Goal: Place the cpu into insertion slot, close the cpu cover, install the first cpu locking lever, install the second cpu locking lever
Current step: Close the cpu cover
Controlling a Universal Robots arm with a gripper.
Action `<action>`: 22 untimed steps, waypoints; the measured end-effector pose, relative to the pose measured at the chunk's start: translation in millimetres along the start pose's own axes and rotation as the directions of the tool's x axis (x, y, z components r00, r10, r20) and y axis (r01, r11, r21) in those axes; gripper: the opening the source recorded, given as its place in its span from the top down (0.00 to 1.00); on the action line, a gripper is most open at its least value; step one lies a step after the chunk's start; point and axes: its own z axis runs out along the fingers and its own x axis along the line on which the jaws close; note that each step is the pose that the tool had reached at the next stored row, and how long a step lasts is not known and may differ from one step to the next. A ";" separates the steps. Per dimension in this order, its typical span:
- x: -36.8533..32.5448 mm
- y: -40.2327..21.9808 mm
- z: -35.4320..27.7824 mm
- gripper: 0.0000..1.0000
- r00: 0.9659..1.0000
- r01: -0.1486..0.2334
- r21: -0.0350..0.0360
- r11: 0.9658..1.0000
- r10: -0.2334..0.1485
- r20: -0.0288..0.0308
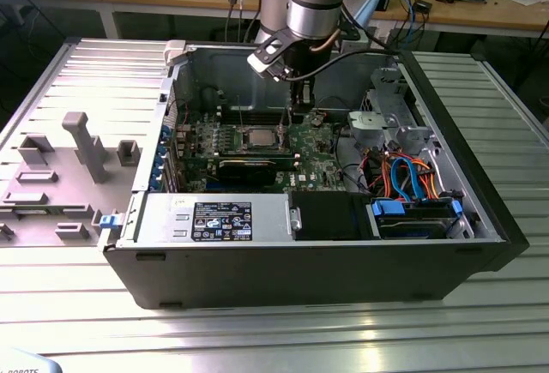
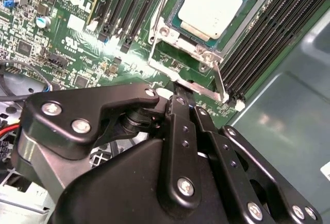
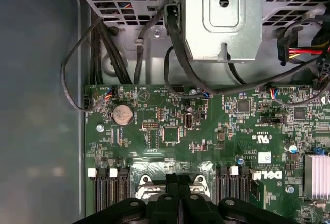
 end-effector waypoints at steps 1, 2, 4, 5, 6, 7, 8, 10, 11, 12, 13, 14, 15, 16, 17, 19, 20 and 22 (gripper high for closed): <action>0.0 -1.2 0.0 0.89 1.000 0.000 0.000 1.000 0.000 0.000; 0.0 -2.5 0.0 0.89 1.000 0.000 0.000 1.000 0.000 0.000; 0.0 -3.9 0.0 0.89 1.000 0.000 0.000 1.000 0.000 0.000; 0.0 -4.5 0.0 0.89 1.000 0.000 0.000 1.000 0.000 0.000; 0.0 -5.2 0.0 0.89 1.000 0.000 0.000 1.000 0.000 0.000; 0.0 -6.0 0.0 0.89 1.000 0.000 0.000 1.000 0.000 0.000; 0.0 -6.6 0.0 0.89 1.000 0.000 0.000 1.000 0.000 0.000; 0.0 -7.9 0.1 0.89 1.000 0.000 0.000 1.000 0.000 0.000; 0.0 -8.5 0.1 0.89 1.000 0.000 0.000 1.000 0.000 0.000; 0.0 -8.9 0.1 0.89 1.000 0.000 0.000 1.000 0.000 0.000; 0.0 -9.5 0.0 0.89 1.000 0.000 0.000 1.000 0.000 0.000; 0.0 -10.0 0.1 0.89 1.000 0.000 0.000 1.000 0.000 0.000; 0.0 -10.2 0.1 0.89 1.000 0.000 0.000 1.000 0.000 0.000; 0.0 -10.5 0.1 0.89 1.000 0.000 0.000 1.000 0.000 0.000; 0.0 -10.9 0.1 0.89 1.000 0.000 0.000 1.000 0.000 0.000; 0.0 -11.1 0.1 0.89 1.000 0.000 0.000 1.000 0.000 0.000; 0.0 -11.3 0.1 0.89 1.000 0.000 0.000 1.000 0.000 0.000; 0.0 -11.5 0.1 0.89 1.000 0.000 0.000 1.000 0.000 0.000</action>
